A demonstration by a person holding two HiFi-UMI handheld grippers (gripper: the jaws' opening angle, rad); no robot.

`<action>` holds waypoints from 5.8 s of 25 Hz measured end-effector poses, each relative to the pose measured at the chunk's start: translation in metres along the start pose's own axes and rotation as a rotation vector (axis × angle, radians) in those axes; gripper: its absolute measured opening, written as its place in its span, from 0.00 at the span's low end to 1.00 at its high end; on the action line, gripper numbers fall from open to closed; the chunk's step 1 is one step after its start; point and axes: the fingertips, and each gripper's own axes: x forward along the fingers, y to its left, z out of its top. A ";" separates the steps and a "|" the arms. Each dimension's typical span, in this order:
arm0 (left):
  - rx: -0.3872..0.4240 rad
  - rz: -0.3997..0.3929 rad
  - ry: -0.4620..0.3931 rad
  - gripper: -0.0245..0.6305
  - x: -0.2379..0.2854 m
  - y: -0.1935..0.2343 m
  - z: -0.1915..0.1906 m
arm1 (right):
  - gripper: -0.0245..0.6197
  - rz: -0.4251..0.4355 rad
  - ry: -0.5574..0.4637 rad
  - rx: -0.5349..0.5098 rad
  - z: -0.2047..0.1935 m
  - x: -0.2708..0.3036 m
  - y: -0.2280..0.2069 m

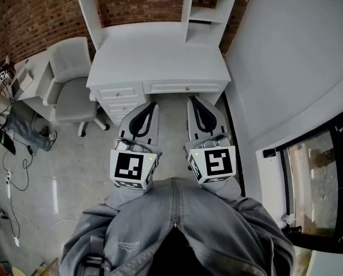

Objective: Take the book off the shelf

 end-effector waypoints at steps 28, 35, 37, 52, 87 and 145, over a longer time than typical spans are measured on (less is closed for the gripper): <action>-0.007 0.052 0.028 0.05 0.039 -0.028 -0.013 | 0.08 0.096 -0.013 0.111 -0.024 0.007 -0.042; -0.018 0.055 0.036 0.05 0.054 -0.016 -0.023 | 0.08 0.100 -0.004 0.106 -0.034 0.023 -0.048; -0.020 0.054 0.035 0.05 0.063 -0.012 -0.026 | 0.08 0.093 0.005 0.105 -0.039 0.031 -0.053; -0.024 0.044 0.029 0.05 0.150 0.062 -0.039 | 0.08 0.071 0.015 0.108 -0.063 0.139 -0.083; -0.064 -0.102 0.011 0.05 0.259 0.184 -0.065 | 0.08 -0.079 0.040 0.115 -0.095 0.285 -0.096; -0.018 0.057 -0.004 0.05 0.531 0.283 -0.098 | 0.08 0.086 -0.019 0.155 -0.173 0.537 -0.263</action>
